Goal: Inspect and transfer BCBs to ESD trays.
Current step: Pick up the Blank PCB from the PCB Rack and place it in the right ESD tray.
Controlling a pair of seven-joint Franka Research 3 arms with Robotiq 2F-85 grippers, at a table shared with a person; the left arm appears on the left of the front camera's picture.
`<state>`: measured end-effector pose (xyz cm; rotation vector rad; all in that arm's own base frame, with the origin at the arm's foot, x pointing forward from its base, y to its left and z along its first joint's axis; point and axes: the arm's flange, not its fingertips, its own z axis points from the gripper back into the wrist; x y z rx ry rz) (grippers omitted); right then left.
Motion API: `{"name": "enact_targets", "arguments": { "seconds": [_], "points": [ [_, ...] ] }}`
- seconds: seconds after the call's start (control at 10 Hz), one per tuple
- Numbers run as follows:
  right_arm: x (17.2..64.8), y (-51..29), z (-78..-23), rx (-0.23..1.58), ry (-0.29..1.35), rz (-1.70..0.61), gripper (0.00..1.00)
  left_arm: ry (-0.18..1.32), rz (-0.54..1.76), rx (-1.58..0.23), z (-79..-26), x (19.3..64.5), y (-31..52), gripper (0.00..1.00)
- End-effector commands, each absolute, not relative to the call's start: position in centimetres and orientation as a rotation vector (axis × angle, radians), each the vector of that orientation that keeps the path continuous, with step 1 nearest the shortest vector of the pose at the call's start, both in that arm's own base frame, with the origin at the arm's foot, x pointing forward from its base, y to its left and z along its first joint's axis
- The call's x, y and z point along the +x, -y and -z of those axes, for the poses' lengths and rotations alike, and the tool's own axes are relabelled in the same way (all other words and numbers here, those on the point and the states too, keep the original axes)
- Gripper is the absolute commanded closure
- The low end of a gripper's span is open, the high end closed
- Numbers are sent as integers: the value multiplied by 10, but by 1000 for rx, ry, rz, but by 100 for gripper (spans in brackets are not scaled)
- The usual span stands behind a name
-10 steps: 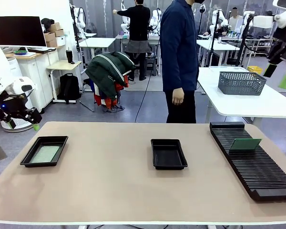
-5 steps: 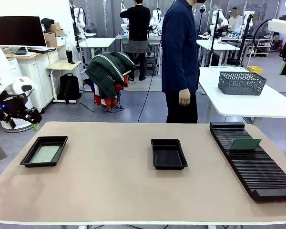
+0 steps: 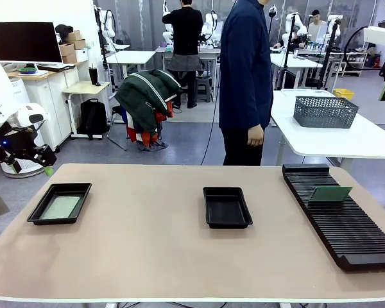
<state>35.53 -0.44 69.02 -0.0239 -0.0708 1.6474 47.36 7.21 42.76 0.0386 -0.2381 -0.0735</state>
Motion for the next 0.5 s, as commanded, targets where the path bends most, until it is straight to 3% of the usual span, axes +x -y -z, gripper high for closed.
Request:
{"name": "enact_targets", "arguments": {
  "seconds": [0.0,0.4],
  "points": [
    [356,4,-690,-17,72,-1653,0,244,74,34,-427,472,-73,0],
    [363,8,-677,-41,77,-1645,0,244,74,34,-427,472,-73,0]
  ]
}}
